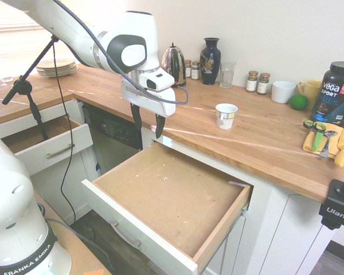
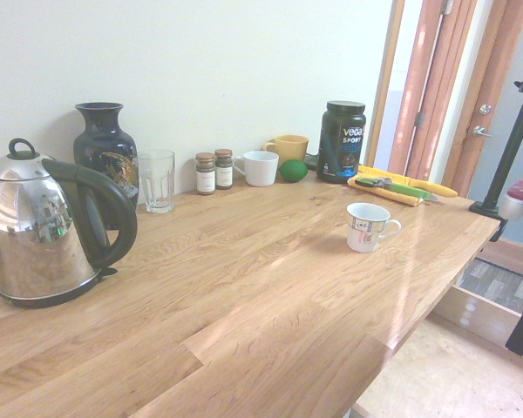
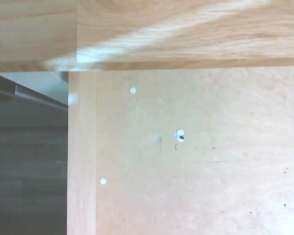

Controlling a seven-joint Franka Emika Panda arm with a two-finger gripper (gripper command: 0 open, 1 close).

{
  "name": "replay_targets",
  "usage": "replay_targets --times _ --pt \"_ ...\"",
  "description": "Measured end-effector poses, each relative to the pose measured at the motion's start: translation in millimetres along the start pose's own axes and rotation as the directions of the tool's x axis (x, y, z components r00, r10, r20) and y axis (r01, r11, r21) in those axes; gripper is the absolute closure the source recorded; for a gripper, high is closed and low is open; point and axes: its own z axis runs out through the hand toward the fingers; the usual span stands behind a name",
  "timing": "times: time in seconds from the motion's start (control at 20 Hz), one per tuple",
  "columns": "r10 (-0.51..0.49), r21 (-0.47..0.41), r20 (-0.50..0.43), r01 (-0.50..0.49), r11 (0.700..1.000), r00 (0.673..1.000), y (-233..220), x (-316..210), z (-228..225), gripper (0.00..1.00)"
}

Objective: Put mug in the drawer

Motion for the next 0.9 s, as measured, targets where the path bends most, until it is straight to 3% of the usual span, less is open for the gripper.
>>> replay_targets --times 0.45,0.9 --pt "-0.036 -0.031 -0.039 0.035 0.999 0.999 -25 21 -10 0.0" --pt "0.008 -0.04 -0.049 -0.01 0.999 0.999 -56 95 -46 0.0"
